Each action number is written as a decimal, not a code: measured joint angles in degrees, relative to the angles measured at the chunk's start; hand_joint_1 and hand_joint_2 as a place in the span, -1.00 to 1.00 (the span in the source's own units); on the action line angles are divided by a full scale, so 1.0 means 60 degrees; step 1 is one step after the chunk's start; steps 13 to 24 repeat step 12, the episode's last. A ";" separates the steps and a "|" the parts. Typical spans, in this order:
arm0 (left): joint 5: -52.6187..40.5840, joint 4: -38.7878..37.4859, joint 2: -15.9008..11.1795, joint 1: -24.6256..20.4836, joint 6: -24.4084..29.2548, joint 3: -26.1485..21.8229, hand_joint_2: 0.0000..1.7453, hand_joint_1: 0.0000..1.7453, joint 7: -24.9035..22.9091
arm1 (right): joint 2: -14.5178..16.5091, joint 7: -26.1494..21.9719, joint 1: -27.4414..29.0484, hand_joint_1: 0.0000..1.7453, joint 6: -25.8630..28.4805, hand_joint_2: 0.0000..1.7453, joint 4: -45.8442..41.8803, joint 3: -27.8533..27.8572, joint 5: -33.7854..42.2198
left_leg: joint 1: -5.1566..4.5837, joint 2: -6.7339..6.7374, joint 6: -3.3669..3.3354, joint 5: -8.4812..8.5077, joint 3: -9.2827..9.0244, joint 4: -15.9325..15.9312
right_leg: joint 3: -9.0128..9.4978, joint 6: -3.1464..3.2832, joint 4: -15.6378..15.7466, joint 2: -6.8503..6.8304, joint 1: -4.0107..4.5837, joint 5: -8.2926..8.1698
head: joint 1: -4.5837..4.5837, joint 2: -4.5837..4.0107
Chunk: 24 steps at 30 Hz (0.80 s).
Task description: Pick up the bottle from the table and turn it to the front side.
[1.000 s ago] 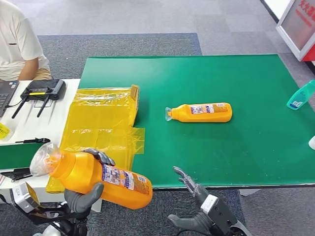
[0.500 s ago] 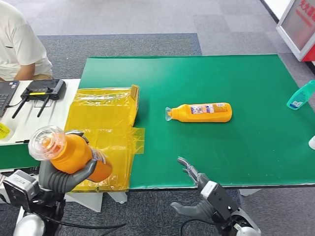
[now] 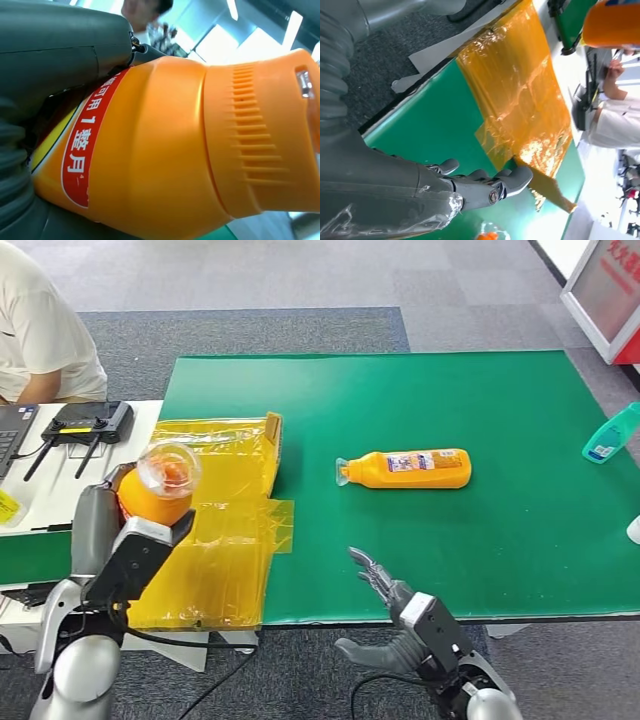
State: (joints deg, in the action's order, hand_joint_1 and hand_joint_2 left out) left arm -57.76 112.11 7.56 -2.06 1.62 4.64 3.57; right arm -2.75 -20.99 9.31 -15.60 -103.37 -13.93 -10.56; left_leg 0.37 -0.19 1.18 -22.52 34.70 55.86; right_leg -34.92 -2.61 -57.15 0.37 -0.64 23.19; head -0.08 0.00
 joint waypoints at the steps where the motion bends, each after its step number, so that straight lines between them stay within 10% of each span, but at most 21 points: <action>1: -0.0671 -0.0169 -0.0026 -0.0191 -0.0047 0.0004 1.00 1.00 -0.0090 | 0.0007 -0.0013 -0.0083 -1.00 -0.0068 1.00 -0.0004 -0.0005 0.0012 | 0.0000 0.0000 0.0000 0.0002 0.0000 0.0000 | 0.0000 0.0001 0.0000 0.0000 0.0000 -0.0001 | 0.0001 0.0000; 12: -0.3193 -0.4112 -0.1147 -0.1832 0.0549 0.0534 1.00 1.00 0.0116 | -0.0040 -0.0550 -0.1030 -1.00 -0.0324 1.00 0.0489 -0.0405 0.0418 | 0.0001 0.0003 0.0020 0.0031 -0.0001 0.0000 | -0.0008 0.0014 -0.0003 0.0011 0.0003 -0.0026 | 0.0001 0.0000; 24: -0.3193 -0.4112 -0.1147 -0.1832 0.0549 0.0534 1.00 1.00 0.0116 | -0.0040 -0.0550 -0.1030 -1.00 -0.0324 1.00 0.0489 -0.0405 0.0418 | 0.0001 0.0003 0.0020 0.0031 -0.0001 0.0000 | -0.0008 0.0014 -0.0003 0.0011 0.0003 -0.0026 | 0.0001 0.0000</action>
